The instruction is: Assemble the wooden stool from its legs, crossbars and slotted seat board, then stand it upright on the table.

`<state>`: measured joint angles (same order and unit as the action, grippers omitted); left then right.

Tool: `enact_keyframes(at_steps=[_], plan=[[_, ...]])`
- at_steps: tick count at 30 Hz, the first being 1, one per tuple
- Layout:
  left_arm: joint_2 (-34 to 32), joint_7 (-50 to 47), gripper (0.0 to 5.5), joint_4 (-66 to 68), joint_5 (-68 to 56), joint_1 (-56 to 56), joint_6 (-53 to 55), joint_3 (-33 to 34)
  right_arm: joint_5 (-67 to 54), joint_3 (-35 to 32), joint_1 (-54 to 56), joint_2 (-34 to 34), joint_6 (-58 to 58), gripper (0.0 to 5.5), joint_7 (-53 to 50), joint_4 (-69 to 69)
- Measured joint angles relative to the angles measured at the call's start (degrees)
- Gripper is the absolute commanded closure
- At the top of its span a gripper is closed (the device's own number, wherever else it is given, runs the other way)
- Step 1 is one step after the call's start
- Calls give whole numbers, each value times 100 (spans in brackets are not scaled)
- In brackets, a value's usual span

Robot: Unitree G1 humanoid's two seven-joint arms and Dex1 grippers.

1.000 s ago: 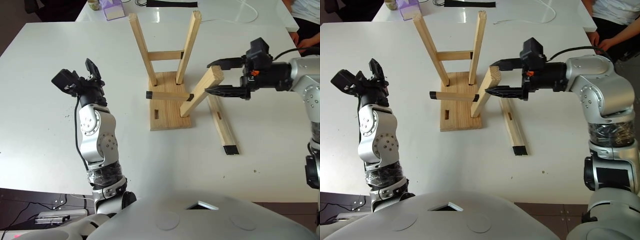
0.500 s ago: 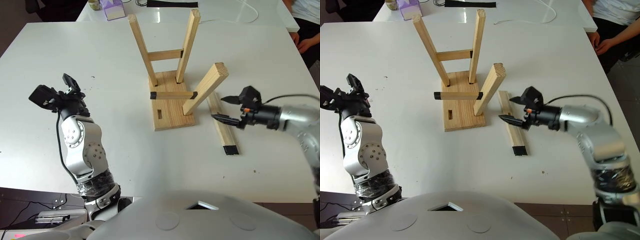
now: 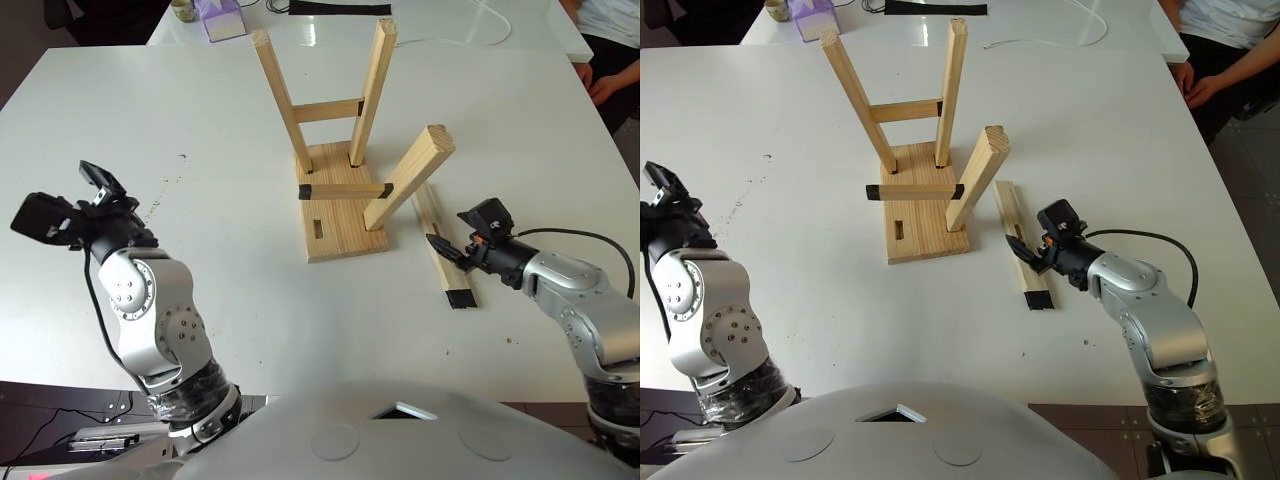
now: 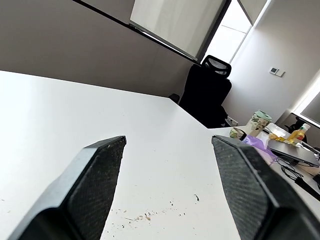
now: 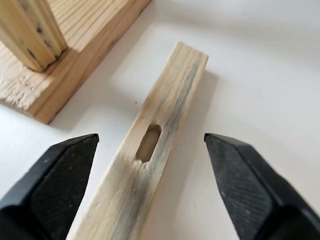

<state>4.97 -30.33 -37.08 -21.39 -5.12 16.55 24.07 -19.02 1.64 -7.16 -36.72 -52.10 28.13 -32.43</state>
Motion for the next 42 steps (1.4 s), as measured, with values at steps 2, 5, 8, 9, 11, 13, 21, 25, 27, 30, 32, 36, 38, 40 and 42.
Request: enact_keyframes(at_steps=[2,5,8,9,11,13,21,25,27,30,32,36,38,40,42], plan=[[-1,-85,230,18,3,-6,-163,-45,3,73,3,-184,13,160,195,92],[-8,-154,230,89,8,27,-408,-216,153,244,74,-437,28,160,330,265],[-12,-243,230,163,5,38,-519,-254,257,365,99,-515,32,160,342,353],[-13,-272,230,173,1,41,-552,-270,308,403,93,-563,32,160,377,382],[-17,-321,230,184,-1,52,-605,-327,335,440,85,-660,34,160,443,401],[-22,-336,230,196,-2,63,-609,-397,348,459,65,-731,62,187,492,387],[-26,-410,230,202,-5,-26,-657,-419,366,241,-329,-1267,504,312,882,471],[-27,-522,230,148,-1,-102,-825,-431,425,270,-328,-1448,878,340,1132,688],[-29,-584,230,145,0,-103,-863,-463,446,263,-342,-1511,1068,340,1216,795],[-40,-596,230,147,2,-101,-855,-513,410,161,-259,-1297,1278,340,1164,1058],[-88,-563,230,284,-9,8,-740,-472,114,-205,442,-450,1197,340,625,1619],[-359,-141,230,744,-610,746,-289,-355,-585,-1183,2007,748,1159,340,-595,2632],[-716,403,230,1074,-1290,1381,142,-300,-1286,-1892,2846,1299,1207,340,-1165,3205],[-1137,1084,230,1405,-2107,2077,650,-271,-2027,-2489,3545,1797,1328,340,-1498,3431],[-1543,1925,230,1809,-3237,2899,1307,-206,-2889,-2720,4012,2220,1404,340,-1520,3071]])
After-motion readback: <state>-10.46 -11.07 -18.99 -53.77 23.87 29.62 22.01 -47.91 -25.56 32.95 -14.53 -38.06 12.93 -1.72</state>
